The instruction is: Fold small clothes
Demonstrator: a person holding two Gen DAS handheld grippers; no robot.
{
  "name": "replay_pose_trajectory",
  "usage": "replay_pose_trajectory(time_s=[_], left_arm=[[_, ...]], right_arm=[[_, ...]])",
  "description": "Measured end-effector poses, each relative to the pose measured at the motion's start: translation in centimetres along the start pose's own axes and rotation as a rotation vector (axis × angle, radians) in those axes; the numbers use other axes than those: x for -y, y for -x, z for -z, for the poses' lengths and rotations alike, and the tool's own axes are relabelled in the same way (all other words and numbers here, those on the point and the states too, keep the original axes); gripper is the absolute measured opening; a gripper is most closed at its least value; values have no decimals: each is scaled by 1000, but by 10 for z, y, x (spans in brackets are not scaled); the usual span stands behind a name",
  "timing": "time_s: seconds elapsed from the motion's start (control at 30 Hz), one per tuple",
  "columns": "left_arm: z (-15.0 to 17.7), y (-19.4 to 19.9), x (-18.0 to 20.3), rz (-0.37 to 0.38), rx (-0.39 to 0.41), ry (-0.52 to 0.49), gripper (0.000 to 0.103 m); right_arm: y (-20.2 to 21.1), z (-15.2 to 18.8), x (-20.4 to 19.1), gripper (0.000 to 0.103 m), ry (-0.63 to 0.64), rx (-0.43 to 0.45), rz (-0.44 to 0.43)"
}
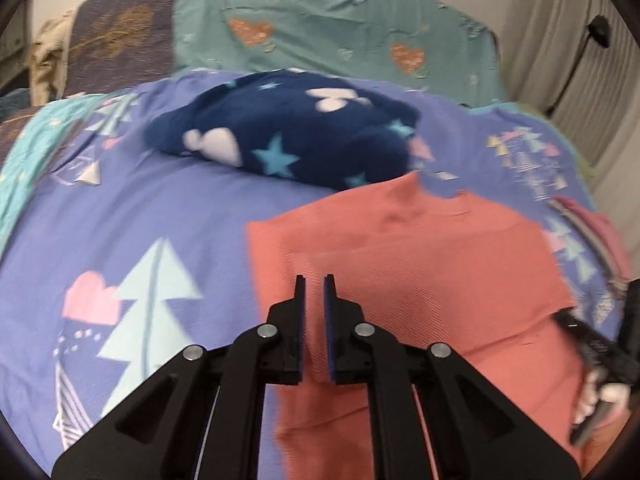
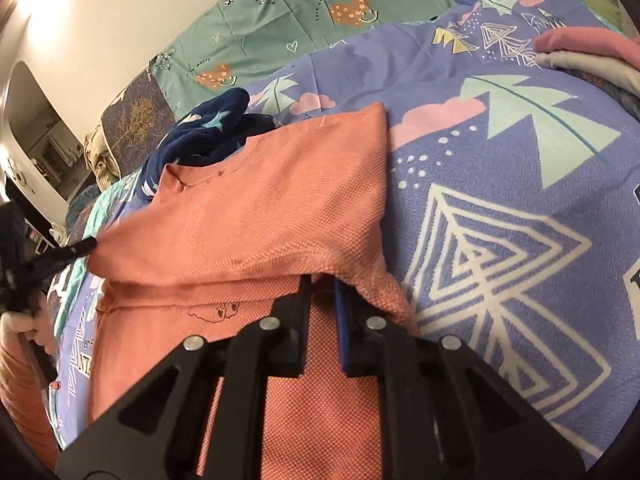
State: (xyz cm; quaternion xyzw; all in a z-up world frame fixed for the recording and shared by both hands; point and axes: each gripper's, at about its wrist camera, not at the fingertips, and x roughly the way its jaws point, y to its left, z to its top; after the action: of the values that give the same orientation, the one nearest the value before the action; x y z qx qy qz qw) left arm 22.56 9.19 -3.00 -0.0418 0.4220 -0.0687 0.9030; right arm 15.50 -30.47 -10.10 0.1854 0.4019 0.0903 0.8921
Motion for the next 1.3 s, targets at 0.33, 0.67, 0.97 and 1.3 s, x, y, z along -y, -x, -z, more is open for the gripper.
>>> replay_pose_trajectory(time_s=[0.33, 0.67, 0.97, 1.3], left_arm=[[31, -23, 30, 27, -69, -115, 33], [48, -17, 36, -26, -5, -171, 37], [43, -21, 57, 53, -37, -180, 36], [59, -3, 45, 69, 19, -187, 40]], right_arm=[[18, -1, 9, 9, -45, 78, 106], [38, 7, 22, 4, -74, 31, 108], [34, -31, -12, 14, 25, 84, 8], [7, -18, 0, 12, 78, -15, 126]])
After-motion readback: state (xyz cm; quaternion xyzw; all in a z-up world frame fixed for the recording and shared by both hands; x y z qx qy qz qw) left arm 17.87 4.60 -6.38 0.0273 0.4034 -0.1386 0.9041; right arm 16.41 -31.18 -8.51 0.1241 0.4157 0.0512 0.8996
